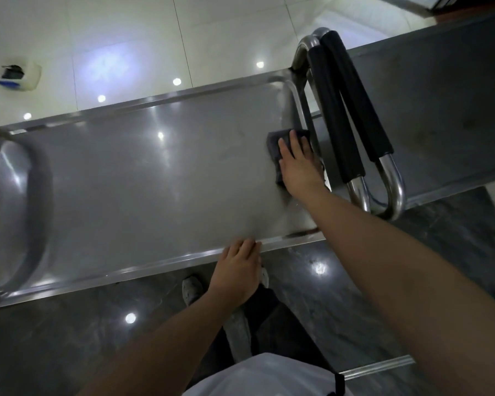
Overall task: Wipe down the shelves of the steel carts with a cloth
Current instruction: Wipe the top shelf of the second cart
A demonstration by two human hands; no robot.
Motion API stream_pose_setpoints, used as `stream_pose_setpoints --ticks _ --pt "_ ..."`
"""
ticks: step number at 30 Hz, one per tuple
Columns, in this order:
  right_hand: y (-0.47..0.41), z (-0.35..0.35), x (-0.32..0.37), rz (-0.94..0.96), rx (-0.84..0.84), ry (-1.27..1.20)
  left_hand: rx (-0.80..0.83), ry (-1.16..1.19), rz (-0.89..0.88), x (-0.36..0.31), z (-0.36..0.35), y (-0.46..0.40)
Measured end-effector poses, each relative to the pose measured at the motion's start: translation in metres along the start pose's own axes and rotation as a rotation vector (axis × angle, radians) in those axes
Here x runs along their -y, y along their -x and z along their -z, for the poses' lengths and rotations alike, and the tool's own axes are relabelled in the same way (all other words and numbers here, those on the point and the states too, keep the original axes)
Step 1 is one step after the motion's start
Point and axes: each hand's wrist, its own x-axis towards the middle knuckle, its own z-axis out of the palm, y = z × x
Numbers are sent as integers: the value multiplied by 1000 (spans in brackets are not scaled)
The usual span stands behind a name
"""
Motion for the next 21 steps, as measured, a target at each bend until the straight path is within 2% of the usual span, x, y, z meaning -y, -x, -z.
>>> stream_pose_setpoints --ticks 4,13,16,21 --pt "5 6 -10 -25 31 44 16 -38 -1 -4 8 2" --pt "104 -20 -19 -89 81 -78 290 -3 45 -8 27 -9" --pt "141 -33 -13 -109 60 -51 240 -36 1 -6 29 -6" --pt "181 -42 12 -194 59 -57 -42 -23 -82 -1 36 23"
